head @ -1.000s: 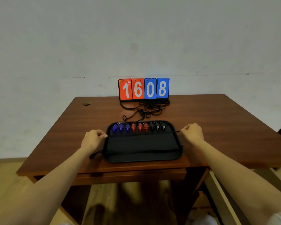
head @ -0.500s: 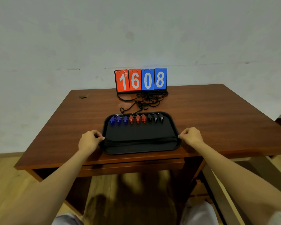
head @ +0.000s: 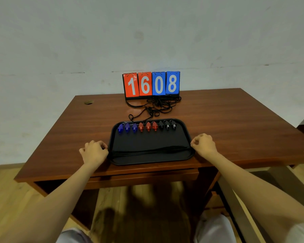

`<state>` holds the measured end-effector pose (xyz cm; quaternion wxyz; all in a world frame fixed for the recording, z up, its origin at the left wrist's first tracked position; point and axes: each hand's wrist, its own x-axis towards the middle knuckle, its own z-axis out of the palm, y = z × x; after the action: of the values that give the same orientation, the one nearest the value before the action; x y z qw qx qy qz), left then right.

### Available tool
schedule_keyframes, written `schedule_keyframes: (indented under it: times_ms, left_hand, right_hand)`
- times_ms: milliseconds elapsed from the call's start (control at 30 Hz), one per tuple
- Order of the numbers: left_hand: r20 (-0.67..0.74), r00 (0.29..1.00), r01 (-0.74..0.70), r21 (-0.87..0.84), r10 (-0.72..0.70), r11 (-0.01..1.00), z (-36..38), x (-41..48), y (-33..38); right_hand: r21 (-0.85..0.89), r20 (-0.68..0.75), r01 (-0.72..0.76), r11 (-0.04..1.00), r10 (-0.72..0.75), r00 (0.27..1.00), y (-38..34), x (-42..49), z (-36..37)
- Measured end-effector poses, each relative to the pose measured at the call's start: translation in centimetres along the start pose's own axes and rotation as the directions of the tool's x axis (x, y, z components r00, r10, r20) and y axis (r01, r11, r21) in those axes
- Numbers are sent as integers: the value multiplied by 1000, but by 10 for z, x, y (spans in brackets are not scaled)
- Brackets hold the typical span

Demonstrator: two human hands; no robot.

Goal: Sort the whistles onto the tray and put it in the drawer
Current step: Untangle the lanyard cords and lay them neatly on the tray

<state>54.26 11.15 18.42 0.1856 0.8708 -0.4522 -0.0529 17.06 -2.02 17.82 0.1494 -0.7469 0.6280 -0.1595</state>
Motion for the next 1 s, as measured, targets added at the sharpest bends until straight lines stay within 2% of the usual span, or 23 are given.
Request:
schedule_keyframes:
  times_ms: [67,167,267,367,500,733,1000]
  left_hand:
    - [-18,998,-54,54,55,997,2,-2,1]
    - [-17,971,-236,133,240,963,6,-6,5]
    - [75,925,-380,160,372,911,10,-9,8]
    - [178,895,-438,171,409,883,13,-11,8]
    - [212,888,-450,210,409,868,16,-13,9]
    - [158,898,-435,191,410,880,21,-15,6]
    - [80,915,-402,131,395,906,25,-15,1]
  right_hand:
    - [-83,21,75,994,-74,997,1,-1,1]
    - [-175,52,239,955,-234,971,-1,-2,3]
    - [-244,128,330,912,-307,943,-5,-4,5]
    - [-288,199,378,880,-332,922,-10,-5,7]
    - [-332,254,382,862,-309,917,-14,-3,7]
    - [-340,165,325,883,-284,945,-7,-5,7]
    - [-373,149,330,867,-295,944,-4,-8,4]
